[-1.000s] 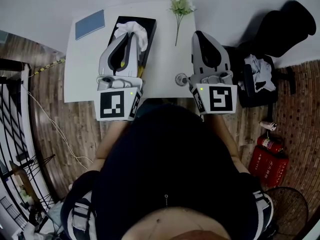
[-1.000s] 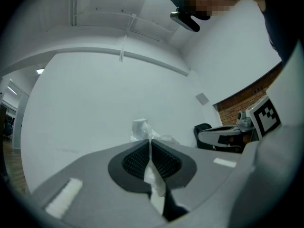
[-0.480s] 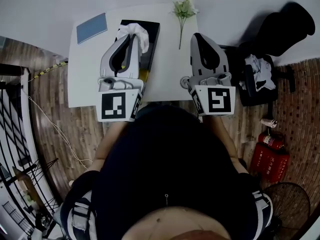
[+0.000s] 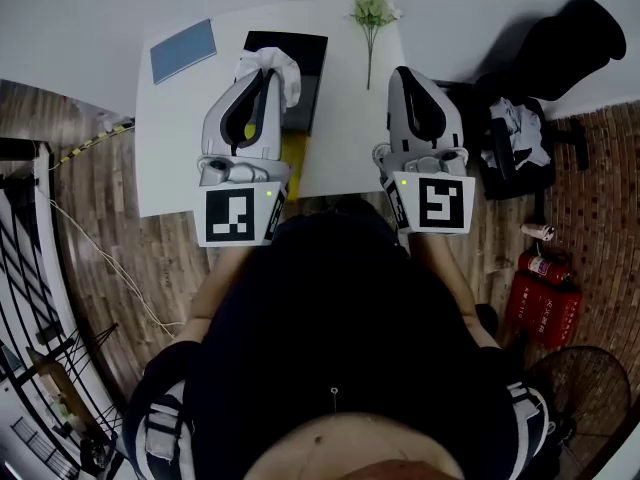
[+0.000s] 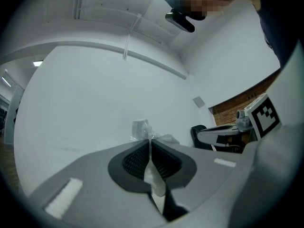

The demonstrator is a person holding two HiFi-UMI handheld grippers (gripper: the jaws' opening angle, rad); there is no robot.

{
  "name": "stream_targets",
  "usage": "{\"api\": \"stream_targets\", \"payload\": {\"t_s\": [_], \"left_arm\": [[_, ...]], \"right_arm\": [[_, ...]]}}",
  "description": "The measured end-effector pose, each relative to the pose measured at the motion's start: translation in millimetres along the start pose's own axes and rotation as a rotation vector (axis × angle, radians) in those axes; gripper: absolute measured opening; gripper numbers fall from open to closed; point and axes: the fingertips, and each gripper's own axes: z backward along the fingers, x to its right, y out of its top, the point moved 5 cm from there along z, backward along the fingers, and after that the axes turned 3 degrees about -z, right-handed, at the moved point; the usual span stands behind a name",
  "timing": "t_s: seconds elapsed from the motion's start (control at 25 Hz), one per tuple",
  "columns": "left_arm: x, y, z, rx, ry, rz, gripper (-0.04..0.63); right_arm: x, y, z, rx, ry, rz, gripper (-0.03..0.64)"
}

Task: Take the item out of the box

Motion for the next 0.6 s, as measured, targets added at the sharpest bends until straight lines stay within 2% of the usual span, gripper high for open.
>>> {"api": "stream_targets", "payload": {"t_s": [0.6], "left_arm": [[-12, -10, 26, 0.020, -0.016, 0.007, 0.023]], "right_arm": [[-31, -2, 10, -0.022, -0.008, 0.035, 0.012]]}}
